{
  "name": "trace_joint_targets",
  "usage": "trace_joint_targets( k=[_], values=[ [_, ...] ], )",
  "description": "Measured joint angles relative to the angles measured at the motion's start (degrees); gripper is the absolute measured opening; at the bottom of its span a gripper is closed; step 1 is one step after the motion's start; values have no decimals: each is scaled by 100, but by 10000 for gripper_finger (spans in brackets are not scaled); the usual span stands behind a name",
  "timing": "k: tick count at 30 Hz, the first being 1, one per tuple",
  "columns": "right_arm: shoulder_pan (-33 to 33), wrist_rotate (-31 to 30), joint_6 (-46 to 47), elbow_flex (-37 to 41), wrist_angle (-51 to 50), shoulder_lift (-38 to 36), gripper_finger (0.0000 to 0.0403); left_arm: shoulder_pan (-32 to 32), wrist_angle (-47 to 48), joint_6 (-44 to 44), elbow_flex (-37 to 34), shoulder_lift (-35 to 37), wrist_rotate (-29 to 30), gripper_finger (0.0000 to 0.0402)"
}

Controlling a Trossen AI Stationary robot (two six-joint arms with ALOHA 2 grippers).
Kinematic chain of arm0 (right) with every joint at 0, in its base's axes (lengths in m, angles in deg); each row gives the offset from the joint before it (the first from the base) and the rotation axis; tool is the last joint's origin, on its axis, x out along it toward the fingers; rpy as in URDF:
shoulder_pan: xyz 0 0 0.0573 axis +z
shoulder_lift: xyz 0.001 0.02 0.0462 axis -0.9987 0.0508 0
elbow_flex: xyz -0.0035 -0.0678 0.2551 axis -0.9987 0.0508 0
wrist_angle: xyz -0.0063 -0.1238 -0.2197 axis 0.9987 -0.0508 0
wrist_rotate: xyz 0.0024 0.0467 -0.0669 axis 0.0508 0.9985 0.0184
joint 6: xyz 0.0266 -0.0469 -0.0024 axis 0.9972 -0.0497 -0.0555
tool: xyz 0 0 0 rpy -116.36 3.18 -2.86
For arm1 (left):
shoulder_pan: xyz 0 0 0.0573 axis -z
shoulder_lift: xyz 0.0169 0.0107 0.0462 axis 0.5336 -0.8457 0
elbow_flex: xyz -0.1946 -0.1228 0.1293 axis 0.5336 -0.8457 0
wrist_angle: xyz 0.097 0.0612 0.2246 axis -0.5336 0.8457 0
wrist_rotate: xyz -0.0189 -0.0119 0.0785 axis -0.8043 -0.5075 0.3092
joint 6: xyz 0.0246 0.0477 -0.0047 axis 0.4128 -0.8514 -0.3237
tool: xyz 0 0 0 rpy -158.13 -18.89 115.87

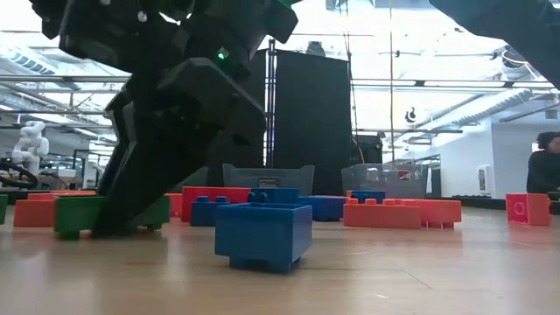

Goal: Sort blocks
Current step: Put the green game piece into the left black bin

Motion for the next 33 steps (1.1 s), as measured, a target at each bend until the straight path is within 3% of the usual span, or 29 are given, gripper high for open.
trace_joint_targets(
  k=[13,33],
  values=[
    [-244,-19,-30,-699,-470,-124,120,0,0,-4,-2,11,-26,0],
    [-1130,-15,320,-701,-175,-525,120,0,9,-46,-2,11,-42,0]
  ],
)
